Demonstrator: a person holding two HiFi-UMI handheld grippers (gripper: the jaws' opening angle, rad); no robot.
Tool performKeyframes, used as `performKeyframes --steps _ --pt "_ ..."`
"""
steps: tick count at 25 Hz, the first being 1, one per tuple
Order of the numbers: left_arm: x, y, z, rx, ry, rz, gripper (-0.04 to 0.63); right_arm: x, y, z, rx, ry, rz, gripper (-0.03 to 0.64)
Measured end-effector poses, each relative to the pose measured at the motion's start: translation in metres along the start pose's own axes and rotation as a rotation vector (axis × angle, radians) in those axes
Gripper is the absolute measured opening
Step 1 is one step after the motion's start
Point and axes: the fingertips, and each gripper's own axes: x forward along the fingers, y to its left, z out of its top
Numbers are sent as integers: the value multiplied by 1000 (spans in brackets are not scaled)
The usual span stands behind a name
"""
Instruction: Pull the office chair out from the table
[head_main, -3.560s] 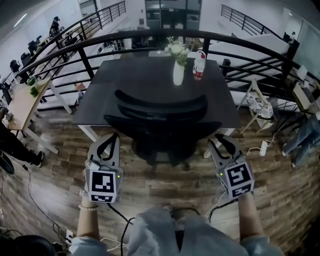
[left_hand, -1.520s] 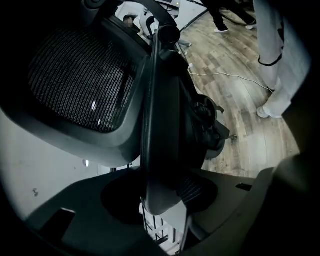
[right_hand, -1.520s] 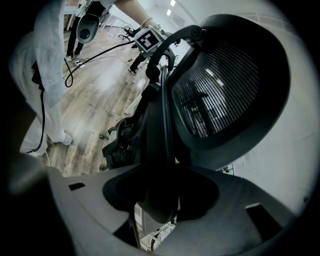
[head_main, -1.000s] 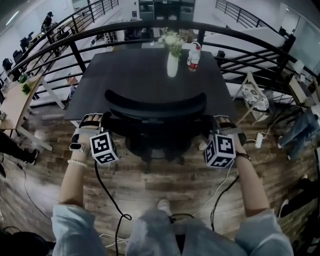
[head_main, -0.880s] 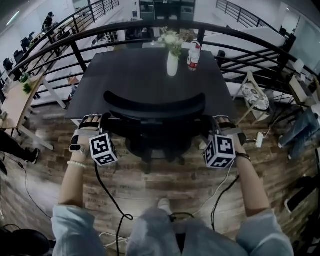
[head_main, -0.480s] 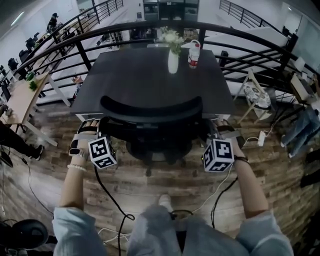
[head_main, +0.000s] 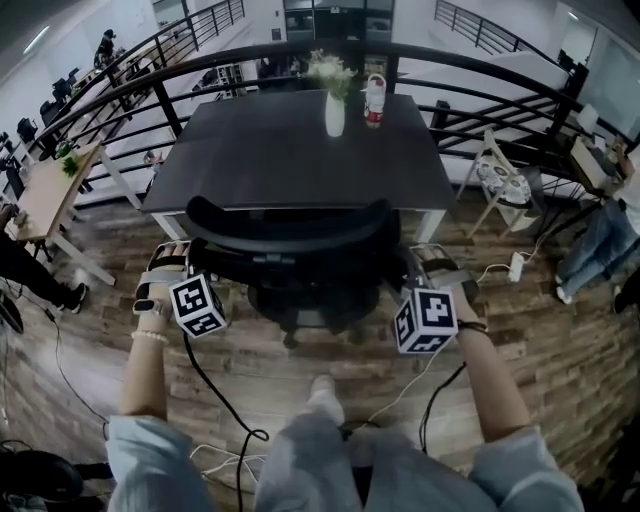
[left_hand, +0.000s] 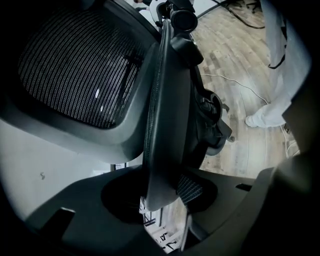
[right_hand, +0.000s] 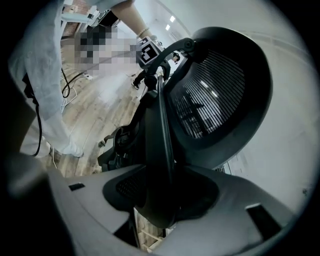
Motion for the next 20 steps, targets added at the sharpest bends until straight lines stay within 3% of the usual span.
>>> performKeyframes --steps 11,20 --pt "-83 -52 32 -9 -42 -4 189 -59 35 -27 35 30 -10 190" --pt "-131 -79 42 -19 -25 -8 187 -97 58 -33 39 55 -8 193"
